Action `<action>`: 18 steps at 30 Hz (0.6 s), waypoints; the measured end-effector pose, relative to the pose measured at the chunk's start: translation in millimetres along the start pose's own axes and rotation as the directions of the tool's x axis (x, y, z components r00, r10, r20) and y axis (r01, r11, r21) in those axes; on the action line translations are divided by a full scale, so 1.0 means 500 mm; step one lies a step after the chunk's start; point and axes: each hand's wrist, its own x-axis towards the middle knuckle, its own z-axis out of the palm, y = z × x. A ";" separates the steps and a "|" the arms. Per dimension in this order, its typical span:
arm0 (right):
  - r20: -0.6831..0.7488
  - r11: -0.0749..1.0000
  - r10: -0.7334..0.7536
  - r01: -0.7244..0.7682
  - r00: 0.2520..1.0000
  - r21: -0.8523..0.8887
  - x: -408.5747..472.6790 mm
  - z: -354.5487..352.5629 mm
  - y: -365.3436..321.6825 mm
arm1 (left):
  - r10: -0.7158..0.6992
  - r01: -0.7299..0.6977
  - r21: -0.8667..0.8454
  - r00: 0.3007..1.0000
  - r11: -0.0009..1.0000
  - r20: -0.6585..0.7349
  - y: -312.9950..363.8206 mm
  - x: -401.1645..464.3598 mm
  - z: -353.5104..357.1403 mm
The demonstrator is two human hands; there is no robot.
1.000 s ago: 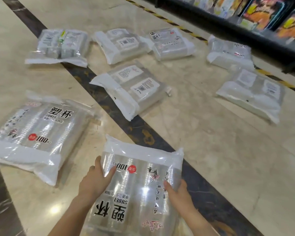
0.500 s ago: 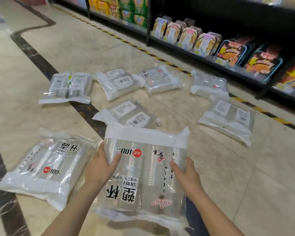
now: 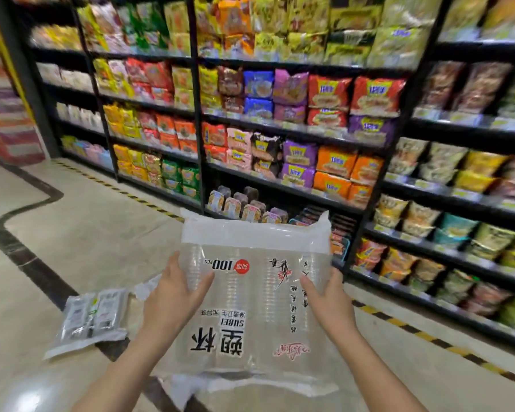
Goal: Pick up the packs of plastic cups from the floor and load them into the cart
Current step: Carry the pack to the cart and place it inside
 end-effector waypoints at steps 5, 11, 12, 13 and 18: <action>-0.156 1.000 -0.022 0.023 0.987 0.008 -0.057 -0.235 -0.205 | 0.157 -0.158 -0.046 0.987 0.986 -0.023 0.238 0.003 -0.202; -0.328 0.998 -0.038 0.052 0.944 0.034 -0.137 -0.451 -0.331 | 0.346 -0.354 -0.076 0.933 0.932 -0.100 0.447 -0.016 -0.338; -0.345 0.998 -0.044 0.059 0.937 0.035 -0.146 -0.478 -0.341 | 0.369 -0.378 -0.069 0.923 0.923 -0.108 0.472 -0.020 -0.346; -0.367 0.998 -0.043 0.060 0.929 0.034 -0.153 -0.503 -0.350 | 0.386 -0.394 -0.065 0.916 0.917 -0.112 0.496 -0.023 -0.351; -0.505 0.998 -0.023 0.046 0.863 0.033 -0.187 -0.653 -0.327 | 0.484 -0.496 -0.145 0.868 0.856 -0.117 0.647 -0.066 -0.327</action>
